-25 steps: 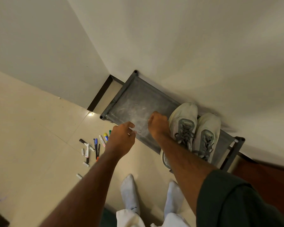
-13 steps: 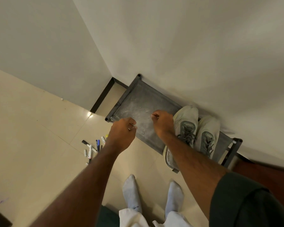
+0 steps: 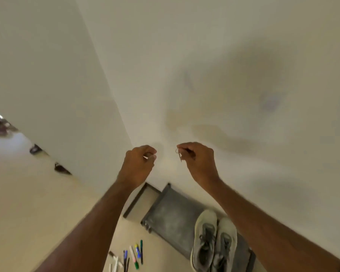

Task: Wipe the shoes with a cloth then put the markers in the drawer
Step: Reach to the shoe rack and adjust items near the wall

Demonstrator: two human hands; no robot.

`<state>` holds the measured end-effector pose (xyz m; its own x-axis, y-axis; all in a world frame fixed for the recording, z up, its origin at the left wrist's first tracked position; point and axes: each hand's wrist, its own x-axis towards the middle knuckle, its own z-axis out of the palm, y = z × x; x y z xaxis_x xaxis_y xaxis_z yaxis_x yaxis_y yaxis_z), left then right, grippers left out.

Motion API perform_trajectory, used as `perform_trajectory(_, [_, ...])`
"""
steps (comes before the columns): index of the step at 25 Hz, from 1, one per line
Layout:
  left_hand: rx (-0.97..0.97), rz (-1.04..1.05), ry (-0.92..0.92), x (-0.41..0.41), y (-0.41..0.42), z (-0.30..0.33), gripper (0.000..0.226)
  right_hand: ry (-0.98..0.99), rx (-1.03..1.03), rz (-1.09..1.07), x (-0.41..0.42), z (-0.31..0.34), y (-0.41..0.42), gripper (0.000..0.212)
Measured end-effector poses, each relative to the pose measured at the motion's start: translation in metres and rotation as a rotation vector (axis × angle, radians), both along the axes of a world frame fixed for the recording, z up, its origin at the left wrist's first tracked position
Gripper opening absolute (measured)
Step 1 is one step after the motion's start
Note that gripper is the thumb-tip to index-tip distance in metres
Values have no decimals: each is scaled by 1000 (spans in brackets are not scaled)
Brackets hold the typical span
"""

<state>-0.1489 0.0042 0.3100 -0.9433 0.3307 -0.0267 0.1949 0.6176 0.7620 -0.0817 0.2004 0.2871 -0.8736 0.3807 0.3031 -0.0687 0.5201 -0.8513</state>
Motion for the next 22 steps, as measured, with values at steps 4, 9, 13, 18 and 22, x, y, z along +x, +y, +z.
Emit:
perform_trajectory(4, [117, 3, 214, -24, 2, 148, 9, 154, -41, 46, -4, 168, -7, 10])
perform_trajectory(9, [295, -78, 384, -51, 14, 289, 10, 306, -50, 8, -13, 333, -21, 9])
perform_trajectory(13, [375, -157, 475, -79, 29, 374, 10, 444, 15, -103, -27, 433, -28, 9])
perform_trajectory(18, [450, -259, 571, -92, 62, 429, 9, 615, 15, -305, -25, 500, -12, 4])
perform_trajectory(22, [473, -378, 607, -91, 92, 443, 5, 626, 21, -455, -19, 517, 16, 9])
